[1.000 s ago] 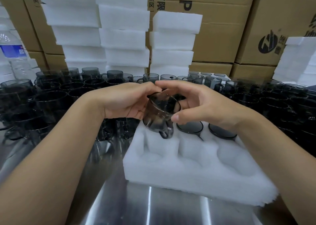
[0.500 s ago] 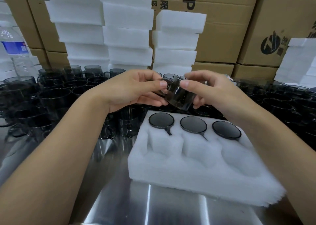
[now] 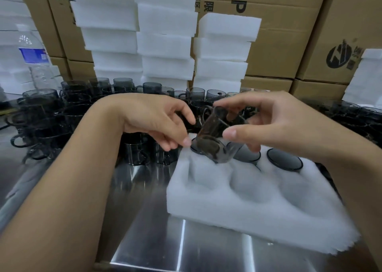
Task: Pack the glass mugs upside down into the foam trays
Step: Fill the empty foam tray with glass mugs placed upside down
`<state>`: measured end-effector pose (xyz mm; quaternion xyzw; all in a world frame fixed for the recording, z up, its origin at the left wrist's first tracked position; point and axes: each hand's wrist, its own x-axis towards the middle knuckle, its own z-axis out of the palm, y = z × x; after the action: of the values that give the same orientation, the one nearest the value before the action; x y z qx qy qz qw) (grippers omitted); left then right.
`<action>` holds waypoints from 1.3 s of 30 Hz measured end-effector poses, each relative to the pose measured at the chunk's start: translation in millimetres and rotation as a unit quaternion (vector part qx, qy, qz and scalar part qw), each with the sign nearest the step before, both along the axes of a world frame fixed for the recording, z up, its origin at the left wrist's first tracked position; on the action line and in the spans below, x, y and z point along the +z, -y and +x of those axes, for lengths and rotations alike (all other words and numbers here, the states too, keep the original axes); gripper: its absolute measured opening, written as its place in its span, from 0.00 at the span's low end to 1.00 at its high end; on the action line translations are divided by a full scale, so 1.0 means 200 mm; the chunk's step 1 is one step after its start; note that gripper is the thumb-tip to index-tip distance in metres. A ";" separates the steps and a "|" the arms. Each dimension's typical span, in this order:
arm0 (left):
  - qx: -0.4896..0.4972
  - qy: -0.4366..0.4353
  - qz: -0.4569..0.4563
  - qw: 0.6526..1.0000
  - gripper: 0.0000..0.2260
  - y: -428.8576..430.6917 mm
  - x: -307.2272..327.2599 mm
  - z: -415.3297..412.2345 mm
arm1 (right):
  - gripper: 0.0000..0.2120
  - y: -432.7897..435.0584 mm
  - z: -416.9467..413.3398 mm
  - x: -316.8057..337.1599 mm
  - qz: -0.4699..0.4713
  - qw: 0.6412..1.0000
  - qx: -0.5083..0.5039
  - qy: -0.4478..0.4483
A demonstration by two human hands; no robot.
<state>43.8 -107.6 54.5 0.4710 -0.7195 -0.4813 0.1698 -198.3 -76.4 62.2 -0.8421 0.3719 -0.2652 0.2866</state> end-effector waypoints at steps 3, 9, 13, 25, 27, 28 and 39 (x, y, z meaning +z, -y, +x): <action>0.001 0.089 0.014 0.996 0.20 -0.03 0.01 -0.01 | 0.25 -0.03 0.05 -0.04 0.012 0.999 0.031 -0.017; -0.005 0.181 0.022 0.983 0.17 -0.01 -0.02 -0.05 | 0.26 -0.03 0.11 -0.10 -0.052 0.996 0.035 -0.070; -0.017 0.181 0.030 0.983 0.12 0.01 -0.03 -0.05 | 0.27 -0.04 0.11 -0.12 -0.053 0.993 0.035 -0.100; -0.003 0.150 0.034 0.988 0.09 0.01 -0.02 -0.04 | 0.34 -0.04 0.14 -0.14 -0.049 0.985 0.027 -0.162; 0.009 0.125 0.038 0.991 0.10 0.01 -0.01 -0.03 | 0.35 -0.04 0.15 -0.14 -0.052 0.984 0.026 -0.171; 0.014 0.113 0.041 0.993 0.11 0.01 0.00 -0.03 | 0.35 -0.04 0.15 -0.14 -0.053 0.983 0.026 -0.174; -0.024 0.138 0.047 0.989 0.13 0.01 0.00 -0.01 | 0.31 -0.05 0.15 -0.15 -0.082 0.982 0.003 -0.173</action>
<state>42.8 -109.3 54.4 0.5232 -0.7234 -0.4491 0.0348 -167.4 -65.8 31.5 -0.8968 0.3908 -0.1442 0.1489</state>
